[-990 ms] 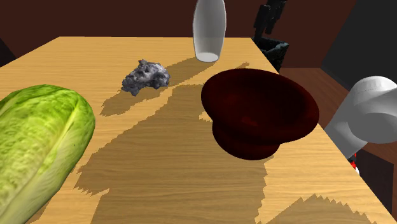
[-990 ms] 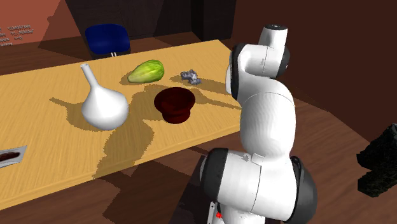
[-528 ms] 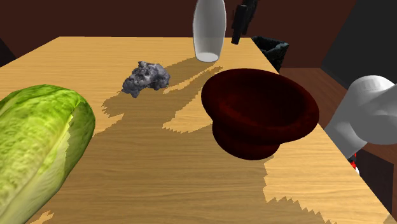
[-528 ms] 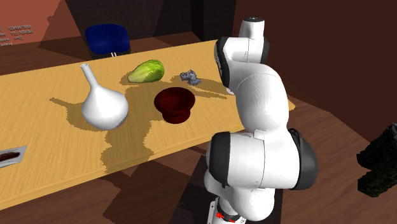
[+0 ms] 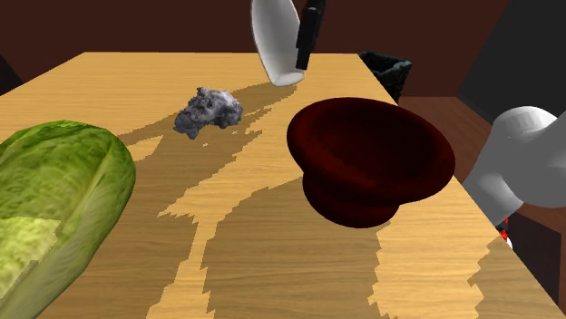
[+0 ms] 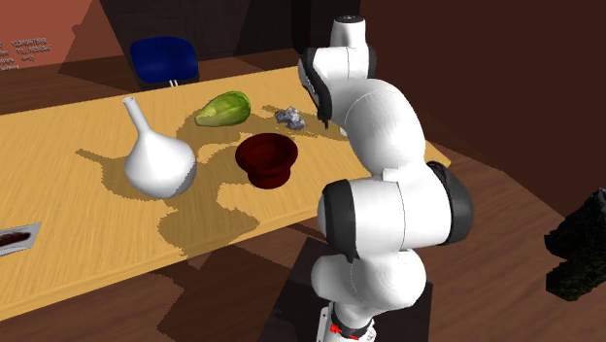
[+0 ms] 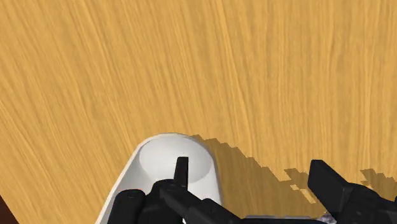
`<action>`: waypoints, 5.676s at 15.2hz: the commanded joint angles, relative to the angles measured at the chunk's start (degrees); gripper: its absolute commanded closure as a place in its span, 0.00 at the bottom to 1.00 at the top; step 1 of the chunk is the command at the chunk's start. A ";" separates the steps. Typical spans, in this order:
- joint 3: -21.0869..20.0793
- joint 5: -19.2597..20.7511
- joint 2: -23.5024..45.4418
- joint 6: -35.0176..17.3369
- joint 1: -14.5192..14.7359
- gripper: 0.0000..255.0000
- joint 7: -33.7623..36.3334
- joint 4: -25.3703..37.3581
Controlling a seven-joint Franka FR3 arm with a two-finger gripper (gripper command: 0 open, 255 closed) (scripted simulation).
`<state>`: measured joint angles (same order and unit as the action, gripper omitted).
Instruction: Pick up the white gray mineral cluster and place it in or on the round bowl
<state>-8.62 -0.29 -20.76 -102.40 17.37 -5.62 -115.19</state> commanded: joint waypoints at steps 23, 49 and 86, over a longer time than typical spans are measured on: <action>-9.80 1.87 14.21 -6.92 8.56 0.00 -6.16 9.64; 4.19 -15.93 3.19 -52.06 17.62 0.00 -47.23 -19.13; 3.66 -12.68 2.39 -40.60 16.07 1.00 -43.65 -8.33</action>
<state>-5.03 -13.11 -18.23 -143.93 33.52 -49.37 -124.31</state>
